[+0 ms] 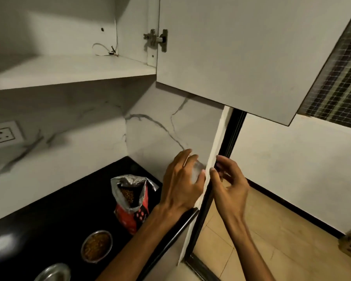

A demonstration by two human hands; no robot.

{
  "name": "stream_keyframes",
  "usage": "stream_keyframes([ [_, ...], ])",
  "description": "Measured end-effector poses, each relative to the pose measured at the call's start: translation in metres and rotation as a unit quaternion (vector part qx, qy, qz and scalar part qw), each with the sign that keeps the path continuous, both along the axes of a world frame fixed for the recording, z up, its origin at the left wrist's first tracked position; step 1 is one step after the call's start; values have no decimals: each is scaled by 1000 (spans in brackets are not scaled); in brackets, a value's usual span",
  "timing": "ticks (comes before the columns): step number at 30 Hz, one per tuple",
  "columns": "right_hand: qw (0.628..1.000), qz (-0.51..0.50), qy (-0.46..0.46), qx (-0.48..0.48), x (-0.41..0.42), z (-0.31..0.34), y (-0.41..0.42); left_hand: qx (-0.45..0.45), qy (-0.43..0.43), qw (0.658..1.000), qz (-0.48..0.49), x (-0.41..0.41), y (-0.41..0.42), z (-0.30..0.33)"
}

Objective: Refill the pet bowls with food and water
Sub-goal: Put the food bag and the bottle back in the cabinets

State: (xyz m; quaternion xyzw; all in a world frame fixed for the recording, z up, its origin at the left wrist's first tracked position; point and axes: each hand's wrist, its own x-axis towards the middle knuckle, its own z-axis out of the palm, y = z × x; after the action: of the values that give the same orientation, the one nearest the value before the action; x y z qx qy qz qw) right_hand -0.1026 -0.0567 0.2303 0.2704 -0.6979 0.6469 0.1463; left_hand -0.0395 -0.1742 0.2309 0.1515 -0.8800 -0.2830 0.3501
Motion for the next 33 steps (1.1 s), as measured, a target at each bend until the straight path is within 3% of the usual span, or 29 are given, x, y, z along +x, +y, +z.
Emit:
stream_keyframes([
  [8, 983, 120, -106, 85, 13, -80, -42, 109, -35, 989, 95, 54, -30, -51],
  [15, 959, 189, -145, 151, 16, -137, -70, 249, -33, 949, 193, 89, -52, -102],
  [18, 945, 223, -162, 176, 14, -162, -83, 338, -13, 905, 257, 99, -64, -127],
  [23, 914, 277, -211, 210, 4, -194, -106, 528, 42, 780, 335, 105, -89, -171],
  [26, 897, 301, -244, 215, -1, -203, -119, 596, 69, 725, 339, 106, -100, -177],
  [29, 874, 320, -302, 204, -16, -218, -136, 643, 66, 692, 323, 101, -115, -187],
  [33, 854, 333, -348, 196, -39, -237, -155, 673, 39, 676, 298, 93, -130, -200],
])
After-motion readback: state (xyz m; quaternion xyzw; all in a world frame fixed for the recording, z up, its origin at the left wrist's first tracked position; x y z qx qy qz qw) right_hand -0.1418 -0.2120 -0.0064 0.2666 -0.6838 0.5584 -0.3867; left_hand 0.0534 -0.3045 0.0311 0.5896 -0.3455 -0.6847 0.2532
